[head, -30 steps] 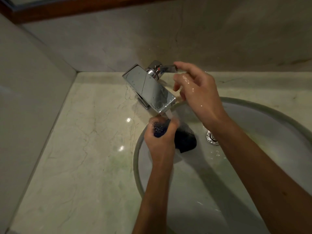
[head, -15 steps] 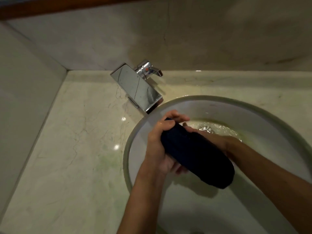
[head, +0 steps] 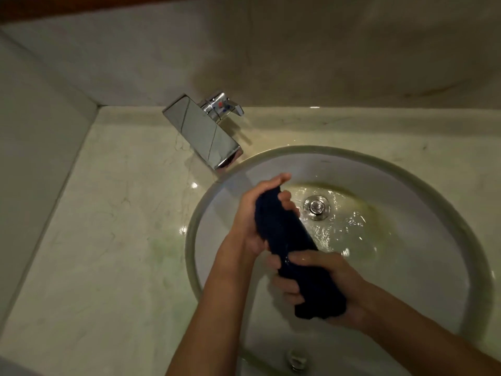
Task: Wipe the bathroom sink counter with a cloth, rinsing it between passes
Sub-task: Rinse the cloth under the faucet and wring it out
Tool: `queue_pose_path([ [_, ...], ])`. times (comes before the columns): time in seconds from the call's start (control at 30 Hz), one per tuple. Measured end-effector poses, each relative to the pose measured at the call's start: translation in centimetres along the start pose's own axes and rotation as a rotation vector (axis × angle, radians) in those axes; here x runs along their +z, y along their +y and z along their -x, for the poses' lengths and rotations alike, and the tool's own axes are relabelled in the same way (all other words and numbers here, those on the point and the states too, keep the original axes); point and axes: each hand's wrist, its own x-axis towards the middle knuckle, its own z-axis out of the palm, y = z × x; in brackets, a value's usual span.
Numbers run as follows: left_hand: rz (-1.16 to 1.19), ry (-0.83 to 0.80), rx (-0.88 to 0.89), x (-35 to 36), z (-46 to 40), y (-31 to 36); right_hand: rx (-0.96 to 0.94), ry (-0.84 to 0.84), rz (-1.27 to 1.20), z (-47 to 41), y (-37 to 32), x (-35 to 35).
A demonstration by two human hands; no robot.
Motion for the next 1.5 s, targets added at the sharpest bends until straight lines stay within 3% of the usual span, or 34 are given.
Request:
queue_pose_path([
  [0.1, -0.308, 0.227, -0.062, -0.4, -1.6, -0.8, 0.002, 0.477, 0.327, -0.4, -0.5, 0.8],
  [0.2, -0.645, 0.415, 0.046, -0.3, -3.3, -2.2, -0.045, 0.886, 0.927, -1.7, -0.7, -0.6],
  [0.27, -0.892, 0.482, 0.100, 0.0, -3.9, -3.2, -0.046, 0.991, 1.249, -2.2, -0.3, -2.2],
  [0.37, -1.060, 0.553, 0.136, 0.0, -4.0, -4.1, -0.047, 1.000, 1.352, -2.5, 0.4, -3.6],
  [0.47, -0.900, 0.528, 0.129, -0.1, -3.9, -3.8, -0.066, 0.935, 1.230, -2.0, -0.2, -3.1],
  [0.53, -0.680, 0.422, 0.018, 0.1, -2.6, -2.3, -0.029, 0.787, 0.978, -0.8, -1.1, -1.9],
  [0.6, -0.385, 0.188, -0.114, -0.1, -0.5, -0.6, 0.017, 0.615, 0.645, 0.9, -2.0, -1.2],
  [0.67, -0.137, -0.055, -0.116, -0.9, 1.5, 0.4, 0.043, 0.400, 0.258, 2.6, -2.3, -1.4],
  [0.73, -0.176, -0.169, -0.023, -1.7, 2.7, 0.5, 0.069, 0.095, -0.025, 3.8, -1.9, -2.0],
  [0.8, -0.295, -0.195, 0.059, -1.5, 3.1, -0.5, 0.049, -0.149, -0.094, 4.3, -0.8, -2.5],
  [0.87, -0.296, -0.113, 0.055, -0.3, 3.4, -1.5, -0.002, -0.243, -0.072, 4.1, 0.3, -2.0],
  [0.93, -0.109, -0.069, 0.044, 0.1, 3.0, -2.4, -0.018, -0.282, -0.048, 3.7, 1.1, -1.3],
  [1.03, 0.180, -0.278, 0.119, 0.5, 2.8, -3.0, -0.019, -0.319, -0.003, 3.2, 1.2, -0.7],
  [1.13, 0.273, -0.283, 0.184, 0.2, 2.9, -2.4, 0.113, -0.286, -0.016, 2.9, 0.8, -0.5],
  [1.27, 0.181, -0.231, 0.087, 0.5, 2.6, -1.1, 0.134, -0.088, -0.013, 2.8, 0.3, 1.0],
  [1.4, -0.109, 0.012, 0.004, 1.1, 1.6, -0.4, -0.006, 0.595, 0.633, 1.0, 0.0, 2.7],
  [1.5, -0.347, 0.228, 0.020, 0.6, -0.1, -0.8, -0.129, 0.818, 0.951, -1.0, -0.2, 1.9],
])
